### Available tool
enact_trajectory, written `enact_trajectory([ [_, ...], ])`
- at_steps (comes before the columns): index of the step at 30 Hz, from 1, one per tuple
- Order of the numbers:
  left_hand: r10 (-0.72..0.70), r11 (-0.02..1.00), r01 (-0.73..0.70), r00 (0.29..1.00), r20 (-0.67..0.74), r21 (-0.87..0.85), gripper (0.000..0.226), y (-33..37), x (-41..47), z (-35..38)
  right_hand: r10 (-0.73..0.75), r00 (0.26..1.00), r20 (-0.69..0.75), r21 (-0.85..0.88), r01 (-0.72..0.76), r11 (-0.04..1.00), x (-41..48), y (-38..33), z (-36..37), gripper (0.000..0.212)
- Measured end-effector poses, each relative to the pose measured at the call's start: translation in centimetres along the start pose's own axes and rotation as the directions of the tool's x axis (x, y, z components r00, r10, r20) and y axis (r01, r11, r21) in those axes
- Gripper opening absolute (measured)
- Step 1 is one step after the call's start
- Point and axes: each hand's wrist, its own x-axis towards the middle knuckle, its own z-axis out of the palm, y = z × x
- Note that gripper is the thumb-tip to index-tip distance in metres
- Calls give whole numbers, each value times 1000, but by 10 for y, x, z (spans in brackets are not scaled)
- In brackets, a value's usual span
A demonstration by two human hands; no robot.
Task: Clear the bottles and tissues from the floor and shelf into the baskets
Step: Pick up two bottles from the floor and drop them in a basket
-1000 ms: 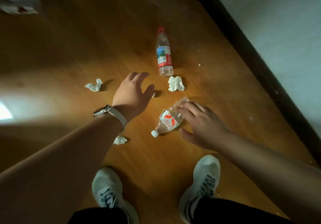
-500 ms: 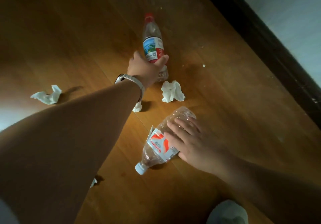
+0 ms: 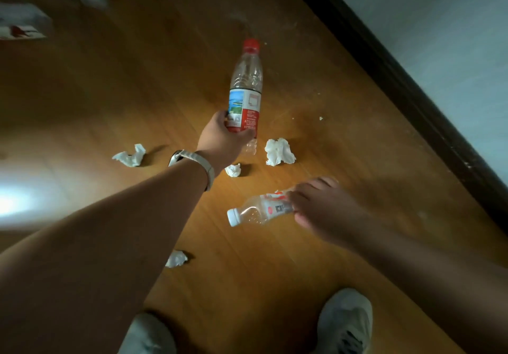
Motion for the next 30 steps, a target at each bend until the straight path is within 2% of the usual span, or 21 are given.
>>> enact_trajectory([
  [3,1,1000,-2,999,-32,-25,43,28,-50,-41,78,996,-36,35,-77,996,-24,-24,-56,31],
  [6,1,1000,-2,998,-64,-13,45,66,-104,-83,188,973,-132,108,-174,979,-49,-52,-120,29],
  [10,3,1000,-5,997,-82,-23,44,126,-172,-143,352,912,-211,225,-305,925,-82,-88,-205,25],
  [16,13,995,-24,995,-102,-102,34,235,-267,-219,492,803,-337,342,-382,858,-124,-141,-342,17],
  [21,47,985,-62,994,-100,-159,44,311,-342,-265,584,745,-324,447,-423,788,-160,-179,-446,18],
  [25,51,977,-67,995,-83,-205,56,358,-393,-297,687,686,-239,575,-470,670,-184,-211,-514,21],
  [30,131,958,-135,991,-36,-254,54,404,-437,-332,766,622,-165,627,-533,568,-206,-243,-581,23],
])
